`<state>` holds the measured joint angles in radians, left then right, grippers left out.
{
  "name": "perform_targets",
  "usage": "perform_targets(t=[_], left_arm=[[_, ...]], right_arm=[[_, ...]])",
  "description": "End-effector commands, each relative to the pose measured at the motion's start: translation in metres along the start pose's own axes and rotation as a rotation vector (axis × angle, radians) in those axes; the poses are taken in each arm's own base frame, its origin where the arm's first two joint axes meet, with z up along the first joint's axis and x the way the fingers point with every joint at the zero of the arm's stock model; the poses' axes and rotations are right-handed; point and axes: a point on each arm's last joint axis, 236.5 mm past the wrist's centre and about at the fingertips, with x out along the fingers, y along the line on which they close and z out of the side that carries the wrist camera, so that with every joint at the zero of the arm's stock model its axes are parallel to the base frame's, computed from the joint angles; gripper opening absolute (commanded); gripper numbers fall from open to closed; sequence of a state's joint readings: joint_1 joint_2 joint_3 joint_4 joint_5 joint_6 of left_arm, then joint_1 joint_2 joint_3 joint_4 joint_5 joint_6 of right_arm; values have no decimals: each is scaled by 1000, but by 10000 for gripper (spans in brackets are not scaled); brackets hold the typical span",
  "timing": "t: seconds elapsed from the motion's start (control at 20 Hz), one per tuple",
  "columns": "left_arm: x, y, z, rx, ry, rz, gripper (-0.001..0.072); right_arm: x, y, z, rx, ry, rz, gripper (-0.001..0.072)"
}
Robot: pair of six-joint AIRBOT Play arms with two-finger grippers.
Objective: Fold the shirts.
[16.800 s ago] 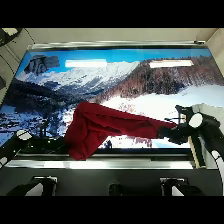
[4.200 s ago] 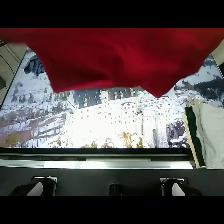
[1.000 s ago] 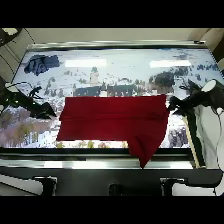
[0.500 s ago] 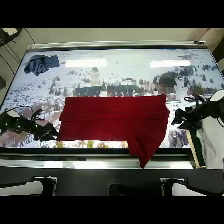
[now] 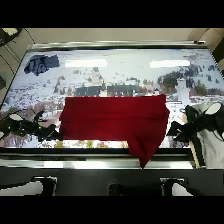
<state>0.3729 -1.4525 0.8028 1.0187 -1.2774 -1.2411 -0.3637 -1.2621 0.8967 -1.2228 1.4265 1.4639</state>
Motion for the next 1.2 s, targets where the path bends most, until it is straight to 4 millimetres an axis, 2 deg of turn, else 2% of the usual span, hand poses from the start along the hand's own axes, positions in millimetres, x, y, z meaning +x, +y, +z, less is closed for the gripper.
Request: perform_targets(t=[0.0,0.15,0.3,0.45,0.6,0.65,0.7,0.75,0.85,0.95,1.05,1.15], left_arm=[[1,1,2,3,-9,4,27],[1,1,1,3,-7,4,27],[1,1,1,3,-7,4,27],[1,1,1,3,-7,4,27],[1,1,1,3,-7,4,27],[1,1,1,3,-7,4,27],[1,1,1,4,-7,4,26],[0,1,1,4,-8,4,26],[-4,-1,6,25,-24,6,25],[-22,-14,18,79,-81,-2,24],[-52,-34,38,140,-166,-10,21],[-81,-53,65,160,-249,2,19]], right_arm=[[38,13,-23,28,-17,108,511],[59,10,-29,73,-24,128,492],[68,19,-27,111,-49,187,487],[76,15,-28,132,-60,179,415],[85,12,-38,149,-37,180,352],[85,11,-40,135,-28,175,228],[85,11,-40,127,-28,175,42],[84,12,-39,107,-32,176,37],[73,17,-31,49,-49,182,35],[50,27,-13,3,-88,191,34],[16,40,14,-10,-158,201,33],[-22,56,50,-24,-269,213,33]])
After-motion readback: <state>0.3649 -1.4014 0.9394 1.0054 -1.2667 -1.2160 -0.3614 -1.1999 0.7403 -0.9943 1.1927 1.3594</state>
